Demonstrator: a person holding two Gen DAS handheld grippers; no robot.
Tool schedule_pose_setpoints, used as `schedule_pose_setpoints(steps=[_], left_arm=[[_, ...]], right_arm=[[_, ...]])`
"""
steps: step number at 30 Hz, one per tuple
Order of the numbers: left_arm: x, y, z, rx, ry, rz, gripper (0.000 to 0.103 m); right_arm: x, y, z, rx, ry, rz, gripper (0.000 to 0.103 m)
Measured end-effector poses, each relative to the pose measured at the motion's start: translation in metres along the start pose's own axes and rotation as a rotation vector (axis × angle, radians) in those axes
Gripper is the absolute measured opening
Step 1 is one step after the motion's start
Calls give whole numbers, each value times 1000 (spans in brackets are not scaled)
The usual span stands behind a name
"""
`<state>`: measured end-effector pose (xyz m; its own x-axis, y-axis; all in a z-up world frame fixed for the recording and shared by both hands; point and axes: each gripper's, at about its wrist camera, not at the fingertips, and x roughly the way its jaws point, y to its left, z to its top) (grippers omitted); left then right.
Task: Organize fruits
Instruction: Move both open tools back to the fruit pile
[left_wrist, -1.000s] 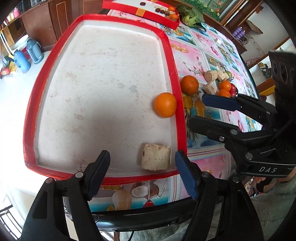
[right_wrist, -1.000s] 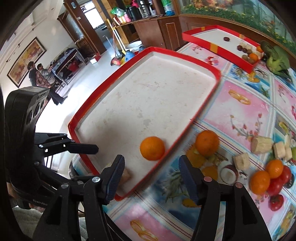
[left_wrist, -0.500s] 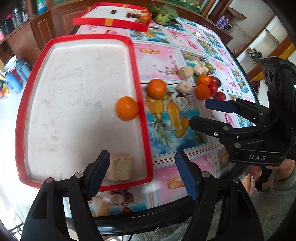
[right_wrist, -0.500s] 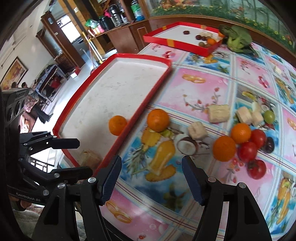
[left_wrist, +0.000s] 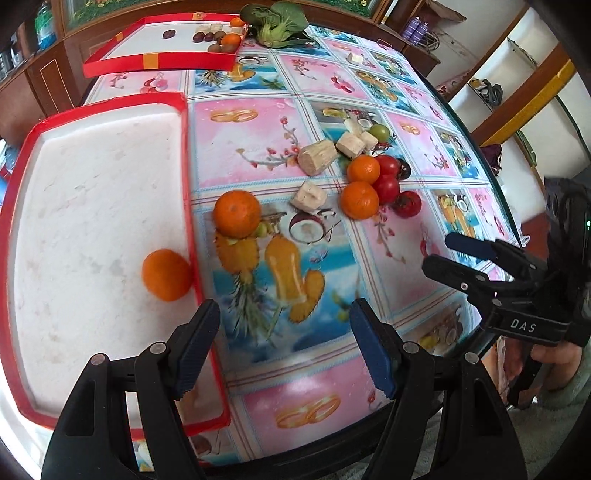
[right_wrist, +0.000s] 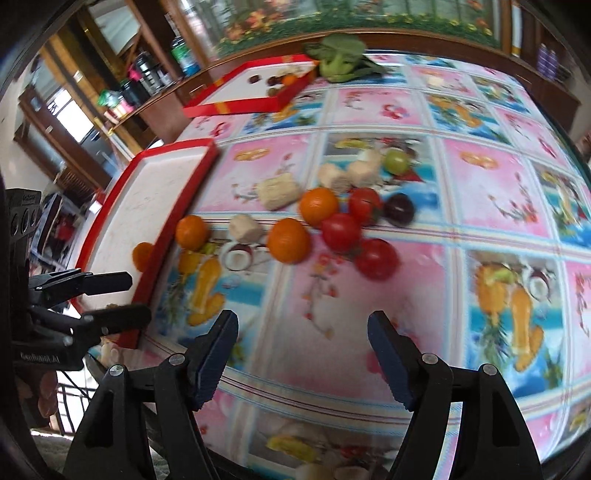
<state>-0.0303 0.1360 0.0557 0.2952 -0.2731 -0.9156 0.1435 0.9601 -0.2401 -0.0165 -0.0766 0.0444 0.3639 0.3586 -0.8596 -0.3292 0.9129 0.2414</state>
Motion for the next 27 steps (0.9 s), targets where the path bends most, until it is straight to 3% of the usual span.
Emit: schedule_pose_setpoints(steps=[12,18,27], left_arm=[[27,-13,37,57,8,42,72],[38,-17,54,87,2,89,72],[37,-33,71,157,-19,74,72]], right_arm=[[-9,-36,-6,97,-16,-12,74],[0,-37,0,82,-5,-16,67],[13,-45,15,80,8,-26,59]])
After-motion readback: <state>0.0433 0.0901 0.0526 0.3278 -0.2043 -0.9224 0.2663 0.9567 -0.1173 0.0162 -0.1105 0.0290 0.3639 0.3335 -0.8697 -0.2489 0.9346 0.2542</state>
